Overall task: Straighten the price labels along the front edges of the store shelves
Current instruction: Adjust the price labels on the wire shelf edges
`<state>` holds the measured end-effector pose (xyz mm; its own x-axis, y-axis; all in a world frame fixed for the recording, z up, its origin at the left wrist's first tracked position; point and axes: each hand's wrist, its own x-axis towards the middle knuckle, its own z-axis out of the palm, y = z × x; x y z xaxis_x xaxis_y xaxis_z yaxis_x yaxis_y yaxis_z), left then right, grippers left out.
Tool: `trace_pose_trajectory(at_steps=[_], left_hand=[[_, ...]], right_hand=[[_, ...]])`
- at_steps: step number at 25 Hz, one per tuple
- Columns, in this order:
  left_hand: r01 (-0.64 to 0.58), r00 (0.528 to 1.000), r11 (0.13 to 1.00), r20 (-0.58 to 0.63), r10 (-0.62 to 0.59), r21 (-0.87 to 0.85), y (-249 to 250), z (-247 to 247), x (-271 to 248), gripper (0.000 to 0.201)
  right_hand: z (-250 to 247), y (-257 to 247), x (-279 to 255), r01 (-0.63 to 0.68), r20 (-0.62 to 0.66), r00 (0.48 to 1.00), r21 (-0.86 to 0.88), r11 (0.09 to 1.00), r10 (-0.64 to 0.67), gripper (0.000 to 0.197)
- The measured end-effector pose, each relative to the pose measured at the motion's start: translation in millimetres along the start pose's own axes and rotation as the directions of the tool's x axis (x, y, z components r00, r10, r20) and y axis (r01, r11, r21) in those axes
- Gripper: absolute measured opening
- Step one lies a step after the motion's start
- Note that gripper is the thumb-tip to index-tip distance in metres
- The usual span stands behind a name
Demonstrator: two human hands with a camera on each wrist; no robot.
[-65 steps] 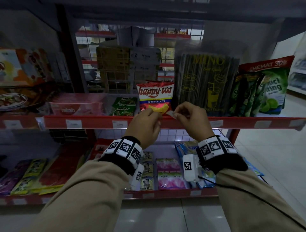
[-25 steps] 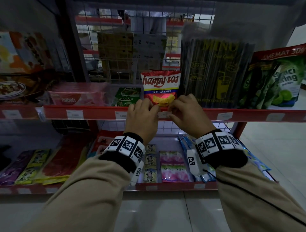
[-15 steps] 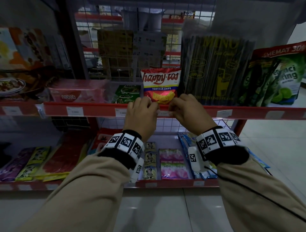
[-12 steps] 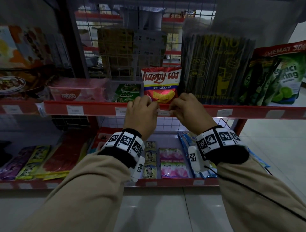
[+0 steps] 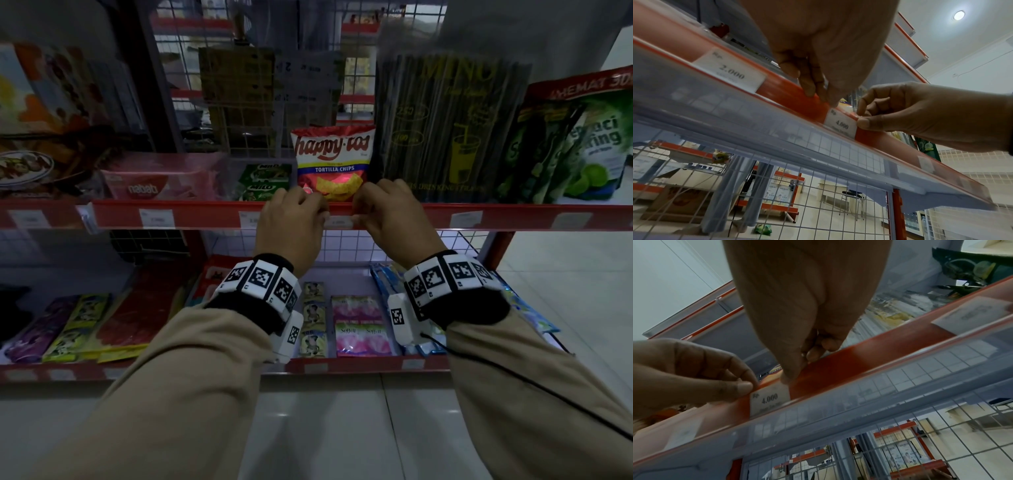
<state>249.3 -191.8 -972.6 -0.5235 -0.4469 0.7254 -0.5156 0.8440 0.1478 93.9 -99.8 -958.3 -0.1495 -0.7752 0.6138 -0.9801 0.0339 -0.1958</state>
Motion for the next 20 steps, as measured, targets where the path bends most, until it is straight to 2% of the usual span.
trace_pose_trajectory(at_steps=[3,6,9,12,15,17,18,20], left_hand=[[0.007,0.999,0.999,-0.044,-0.008,-0.032,4.0,0.6,-8.9,0.019],[0.056,0.997,0.998,-0.064,-0.053,0.040,11.0,6.7,-26.3,0.035],[0.116,0.993,0.985,-0.009,-0.116,0.128,14.9,20.2,-41.0,0.052],[0.075,0.996,0.989,0.033,-0.080,0.124,17.6,40.9,-64.4,0.059],[0.059,0.991,0.994,0.116,-0.069,0.091,31.1,70.2,-100.1,0.052],[0.025,0.965,0.999,0.261,-0.035,0.041,41.1,92.2,-125.0,0.043],[0.003,0.933,1.000,0.361,-0.010,0.019,44.8,104.6,-136.7,0.040],[-0.036,0.832,0.999,0.553,0.042,-0.022,48.4,128.0,-161.0,0.040]], right_hand=[[3.3,0.9,-6.5,0.038,-0.093,0.995,-0.010,0.999,-0.039,0.010],[7.8,2.6,-17.1,0.086,-0.184,0.979,-0.017,0.996,-0.088,0.007],[15.6,9.3,-37.9,0.103,-0.264,0.959,-0.014,0.995,-0.103,0.007],[31.7,24.6,-68.4,0.094,-0.279,0.956,-0.007,0.996,-0.092,0.007],[60.1,50.4,-113.9,0.016,-0.117,0.993,0.040,0.999,-0.011,0.008],[81.8,66.5,-154.0,-0.081,0.043,0.996,0.055,0.995,0.079,0.009],[92.0,73.1,-174.7,-0.129,0.135,0.983,0.049,0.990,0.122,0.011],[110.4,79.8,-212.8,-0.183,0.301,0.937,-0.011,0.983,0.178,0.018]])
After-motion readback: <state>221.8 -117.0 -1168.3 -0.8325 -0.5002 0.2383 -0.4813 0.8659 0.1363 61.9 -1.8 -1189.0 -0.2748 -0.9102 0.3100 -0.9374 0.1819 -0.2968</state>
